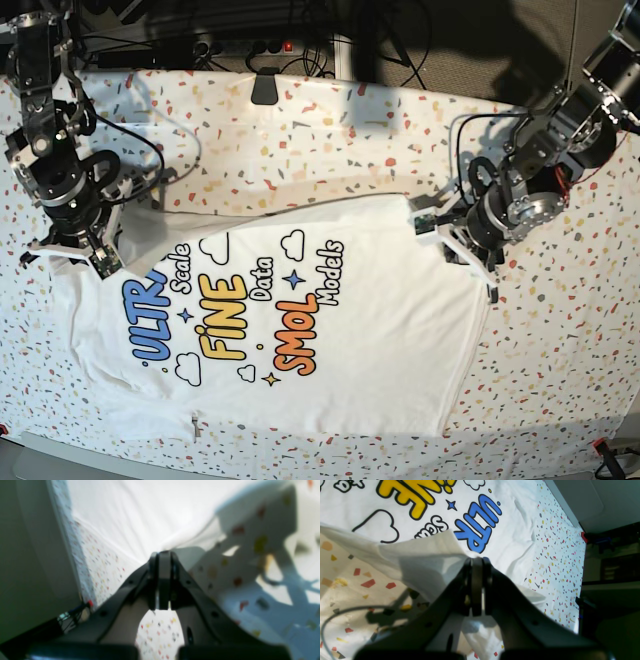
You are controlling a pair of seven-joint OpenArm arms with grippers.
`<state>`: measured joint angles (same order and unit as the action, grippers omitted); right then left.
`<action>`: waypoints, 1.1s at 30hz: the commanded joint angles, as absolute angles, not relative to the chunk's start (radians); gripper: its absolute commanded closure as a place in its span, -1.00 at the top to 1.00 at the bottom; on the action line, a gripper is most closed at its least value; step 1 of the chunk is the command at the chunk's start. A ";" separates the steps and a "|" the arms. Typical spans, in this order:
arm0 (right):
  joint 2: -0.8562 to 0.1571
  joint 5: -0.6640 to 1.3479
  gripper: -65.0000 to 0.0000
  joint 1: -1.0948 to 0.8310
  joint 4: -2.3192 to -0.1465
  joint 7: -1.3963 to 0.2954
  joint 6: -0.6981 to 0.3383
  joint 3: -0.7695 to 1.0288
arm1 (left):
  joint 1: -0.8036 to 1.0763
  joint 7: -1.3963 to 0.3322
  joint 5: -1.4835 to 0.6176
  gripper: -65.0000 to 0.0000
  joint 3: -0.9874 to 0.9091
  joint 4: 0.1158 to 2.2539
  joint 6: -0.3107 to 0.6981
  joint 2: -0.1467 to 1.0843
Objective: Fold the T-shirt properly
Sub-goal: 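Pull both held shoulder edges toward the hem, folding the collar section over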
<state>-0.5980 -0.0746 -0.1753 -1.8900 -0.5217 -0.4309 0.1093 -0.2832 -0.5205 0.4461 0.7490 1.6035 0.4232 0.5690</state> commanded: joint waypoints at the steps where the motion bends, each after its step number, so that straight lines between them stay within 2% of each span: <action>1: -0.615 -0.074 -1.00 -0.163 -1.896 -0.497 -0.421 0.117 | -0.315 -0.513 0.452 -1.00 0.741 1.616 0.408 0.567; 10: -0.612 -0.074 -1.00 -0.143 -1.786 -0.468 -0.421 0.117 | -0.378 -0.557 0.451 -1.00 0.740 1.601 0.407 0.540; 19: -0.612 -0.041 -1.00 -0.016 -1.692 -0.453 -0.434 0.102 | -0.388 -0.493 0.444 -1.00 0.739 1.408 0.404 0.530; 33: -0.612 -0.105 -1.00 0.290 -1.401 -0.453 -0.437 -0.213 | -0.497 -0.477 0.433 -1.00 0.739 1.369 0.402 0.529</action>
<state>-0.5930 -0.0994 0.2642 -1.3876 -0.4717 -0.4496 -0.2218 -0.4694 -0.4774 0.4229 0.7490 1.3590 0.4194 0.5198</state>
